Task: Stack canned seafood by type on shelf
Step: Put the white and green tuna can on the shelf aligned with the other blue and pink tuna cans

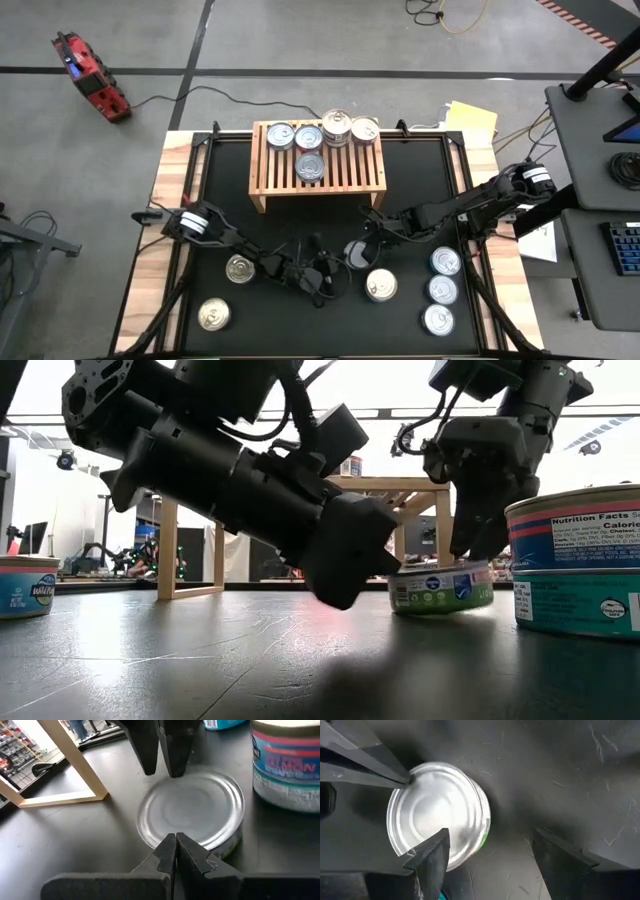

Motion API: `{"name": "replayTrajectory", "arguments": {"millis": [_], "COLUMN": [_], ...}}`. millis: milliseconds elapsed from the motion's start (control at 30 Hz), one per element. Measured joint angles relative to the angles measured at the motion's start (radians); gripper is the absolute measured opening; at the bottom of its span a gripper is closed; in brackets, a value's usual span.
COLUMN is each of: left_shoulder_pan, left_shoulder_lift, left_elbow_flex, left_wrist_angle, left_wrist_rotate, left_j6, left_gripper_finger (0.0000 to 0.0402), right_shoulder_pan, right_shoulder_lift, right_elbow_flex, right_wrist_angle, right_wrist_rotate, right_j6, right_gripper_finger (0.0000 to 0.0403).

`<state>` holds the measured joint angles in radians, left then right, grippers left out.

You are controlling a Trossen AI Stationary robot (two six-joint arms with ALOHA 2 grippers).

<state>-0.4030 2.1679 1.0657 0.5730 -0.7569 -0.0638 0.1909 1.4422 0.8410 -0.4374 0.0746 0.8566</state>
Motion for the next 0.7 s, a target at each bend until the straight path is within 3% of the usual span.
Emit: {"name": "replayTrajectory", "arguments": {"millis": [233,433,700], "left_shoulder_pan": [-0.007,-0.005,-0.006], "left_shoulder_lift": [-0.046,-0.035,-0.012], "left_elbow_flex": [-0.004,-0.003,0.001], "left_wrist_angle": [-0.021,0.006,0.020], "left_wrist_rotate": [0.027,0.137,0.137], "left_j6": [0.067,0.040,-0.007], "left_gripper_finger": [0.0000,0.0000,0.0000], "right_shoulder_pan": [0.000,0.000,0.000], "right_shoulder_lift": [0.000,0.000,0.000], "right_elbow_flex": [0.000,0.000,-0.039], "right_wrist_angle": [-0.001,0.001,0.074], "right_wrist_rotate": [0.000,0.000,-0.004], "right_j6": [0.000,0.000,0.014], "right_gripper_finger": [0.0274,0.0266,0.0277]}}
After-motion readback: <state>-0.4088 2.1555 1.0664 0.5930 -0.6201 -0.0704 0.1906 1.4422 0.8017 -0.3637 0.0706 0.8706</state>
